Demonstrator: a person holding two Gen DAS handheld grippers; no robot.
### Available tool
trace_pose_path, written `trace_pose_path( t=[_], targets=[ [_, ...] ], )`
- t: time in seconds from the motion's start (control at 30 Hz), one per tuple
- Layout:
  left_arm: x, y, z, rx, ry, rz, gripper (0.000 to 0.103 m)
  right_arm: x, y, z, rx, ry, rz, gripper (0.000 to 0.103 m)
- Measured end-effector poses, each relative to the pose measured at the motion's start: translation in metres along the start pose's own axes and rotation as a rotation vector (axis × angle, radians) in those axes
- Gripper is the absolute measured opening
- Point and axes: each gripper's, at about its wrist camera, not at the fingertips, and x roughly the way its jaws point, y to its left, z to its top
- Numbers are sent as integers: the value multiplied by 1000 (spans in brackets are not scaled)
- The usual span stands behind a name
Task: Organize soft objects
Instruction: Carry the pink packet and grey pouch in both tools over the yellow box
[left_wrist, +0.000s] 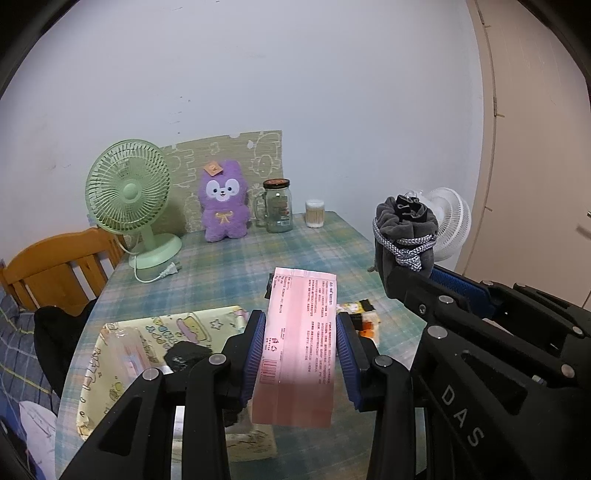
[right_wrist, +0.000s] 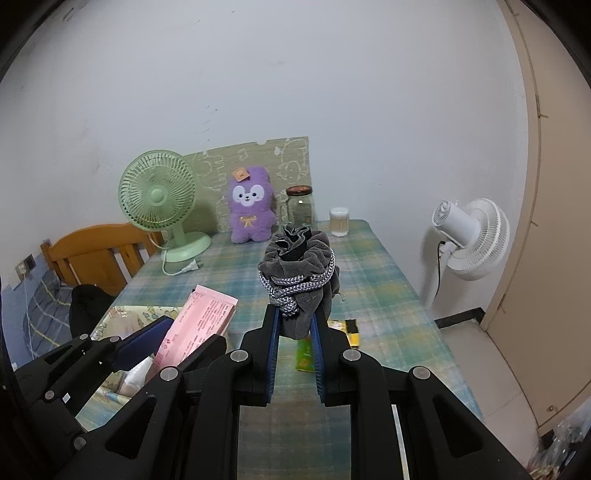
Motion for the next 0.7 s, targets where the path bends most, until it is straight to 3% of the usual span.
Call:
trace_pose_path(
  t=[0.7],
  targets=[
    [0,72,-12,-34,9,53,39,31,78,1,-71,25,88,20]
  ],
)
